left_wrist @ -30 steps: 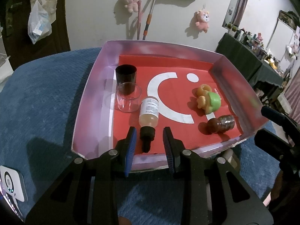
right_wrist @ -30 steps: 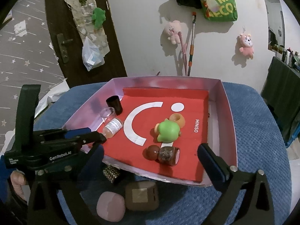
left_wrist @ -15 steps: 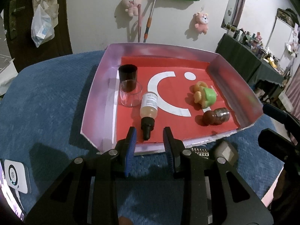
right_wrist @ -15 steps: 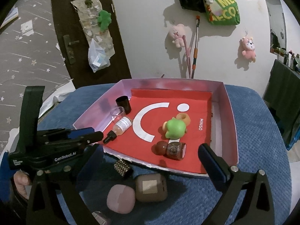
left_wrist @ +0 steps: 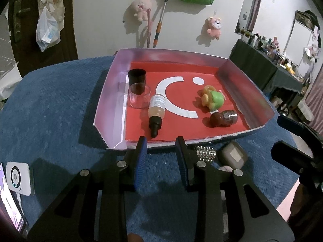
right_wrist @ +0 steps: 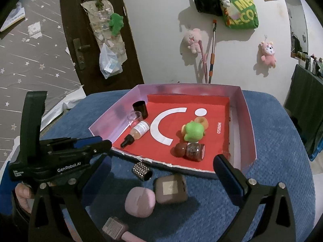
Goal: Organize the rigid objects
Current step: 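Open the left tool and withdraw both tools from the box toward the table items, then grip the pink round case with the left tool while the right tool grips the brown square case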
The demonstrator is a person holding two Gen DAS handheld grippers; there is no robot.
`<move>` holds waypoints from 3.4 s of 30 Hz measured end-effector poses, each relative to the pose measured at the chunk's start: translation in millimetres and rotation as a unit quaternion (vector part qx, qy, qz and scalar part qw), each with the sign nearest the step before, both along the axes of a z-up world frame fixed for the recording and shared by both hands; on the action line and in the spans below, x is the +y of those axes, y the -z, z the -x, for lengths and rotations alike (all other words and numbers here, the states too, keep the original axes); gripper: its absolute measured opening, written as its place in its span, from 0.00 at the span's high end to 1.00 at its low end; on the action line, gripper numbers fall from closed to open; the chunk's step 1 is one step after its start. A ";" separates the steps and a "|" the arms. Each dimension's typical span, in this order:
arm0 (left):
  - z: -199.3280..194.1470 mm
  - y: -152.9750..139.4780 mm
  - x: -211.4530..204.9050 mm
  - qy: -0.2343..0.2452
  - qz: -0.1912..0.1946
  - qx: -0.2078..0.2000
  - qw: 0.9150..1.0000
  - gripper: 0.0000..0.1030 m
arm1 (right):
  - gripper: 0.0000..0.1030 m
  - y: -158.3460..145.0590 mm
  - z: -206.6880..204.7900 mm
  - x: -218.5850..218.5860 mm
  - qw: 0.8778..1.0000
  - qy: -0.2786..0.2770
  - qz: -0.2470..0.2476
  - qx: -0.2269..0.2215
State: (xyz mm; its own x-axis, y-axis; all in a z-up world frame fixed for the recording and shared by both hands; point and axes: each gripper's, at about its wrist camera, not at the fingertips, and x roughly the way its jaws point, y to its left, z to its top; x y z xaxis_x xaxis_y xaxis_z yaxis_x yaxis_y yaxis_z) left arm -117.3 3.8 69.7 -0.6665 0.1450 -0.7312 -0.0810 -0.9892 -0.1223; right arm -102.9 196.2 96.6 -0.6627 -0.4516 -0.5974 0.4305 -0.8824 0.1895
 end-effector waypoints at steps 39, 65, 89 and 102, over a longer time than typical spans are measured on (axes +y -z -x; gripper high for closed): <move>-76.3 37.5 41.6 0.087 -0.034 -0.053 0.994 0.73 | 0.00 46.9 -19.5 35.2 0.998 0.047 -0.001 -0.043; -76.1 34.2 58.3 0.110 -0.060 -0.058 0.990 0.73 | 0.00 65.9 7.3 21.0 0.996 0.051 -0.040 -0.063; -14.0 50.1 82.4 0.094 -0.061 -0.064 0.992 0.47 | 0.00 70.4 25.2 36.8 0.993 0.075 -0.031 -0.080; -20.6 52.7 41.1 0.072 -0.050 -0.041 0.995 0.51 | 0.10 72.3 23.8 27.1 0.995 0.044 -0.045 -0.079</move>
